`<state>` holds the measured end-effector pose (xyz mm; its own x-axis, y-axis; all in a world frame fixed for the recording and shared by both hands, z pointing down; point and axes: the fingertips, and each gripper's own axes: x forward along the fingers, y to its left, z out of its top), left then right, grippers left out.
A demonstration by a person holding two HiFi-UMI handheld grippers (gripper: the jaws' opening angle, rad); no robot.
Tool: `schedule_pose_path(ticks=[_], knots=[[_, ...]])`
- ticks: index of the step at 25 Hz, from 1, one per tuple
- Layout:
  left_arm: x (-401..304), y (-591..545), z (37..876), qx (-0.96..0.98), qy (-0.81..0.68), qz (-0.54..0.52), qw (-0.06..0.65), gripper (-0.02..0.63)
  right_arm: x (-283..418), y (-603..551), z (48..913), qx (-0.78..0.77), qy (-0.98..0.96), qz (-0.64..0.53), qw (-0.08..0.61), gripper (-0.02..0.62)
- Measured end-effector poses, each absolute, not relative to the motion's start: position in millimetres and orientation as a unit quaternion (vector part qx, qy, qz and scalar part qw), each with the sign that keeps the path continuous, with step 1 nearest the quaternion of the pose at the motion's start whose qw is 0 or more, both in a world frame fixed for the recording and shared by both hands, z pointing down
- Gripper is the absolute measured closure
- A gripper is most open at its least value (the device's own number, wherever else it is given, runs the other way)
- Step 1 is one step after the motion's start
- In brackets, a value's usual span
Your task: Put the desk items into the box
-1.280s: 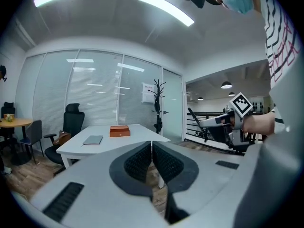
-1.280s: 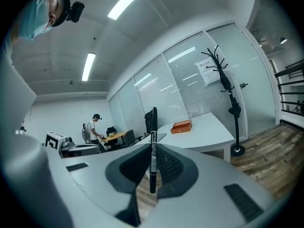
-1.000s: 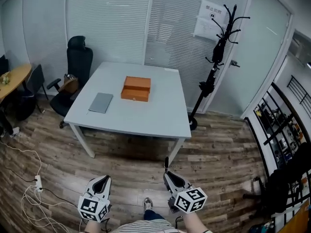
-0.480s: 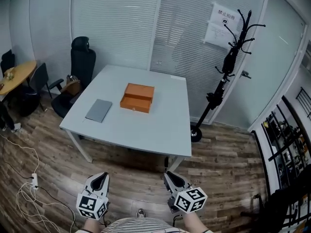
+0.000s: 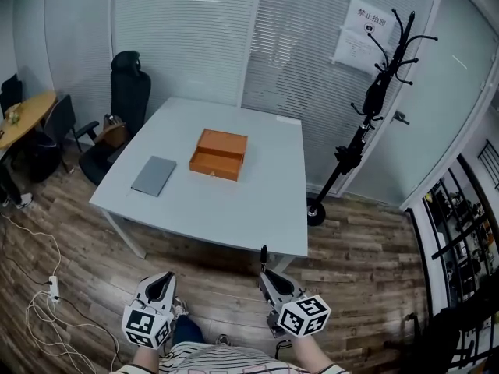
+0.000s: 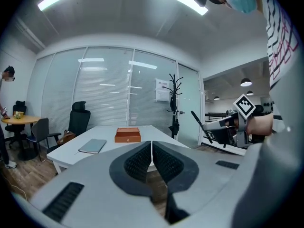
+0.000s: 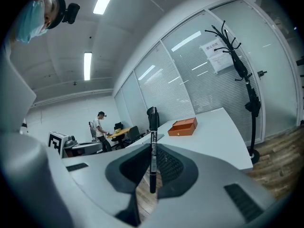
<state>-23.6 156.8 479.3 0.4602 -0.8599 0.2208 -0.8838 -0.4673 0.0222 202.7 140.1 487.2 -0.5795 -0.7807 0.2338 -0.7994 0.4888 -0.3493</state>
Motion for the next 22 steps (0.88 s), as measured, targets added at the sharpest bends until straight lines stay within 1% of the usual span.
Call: schedule_pose_path(ticks=[7, 22], knots=[[-40, 107, 485, 0.858, -0.501, 0.088, 0.07, 0.577, 187, 93, 488, 0.472, -0.856, 0.211, 0.018, 0.538], [-126, -57, 478, 0.881, -0.463, 0.074, 0.063, 0.577, 109, -51, 476, 0.521, -0.831, 0.195, 0.014, 0.538]])
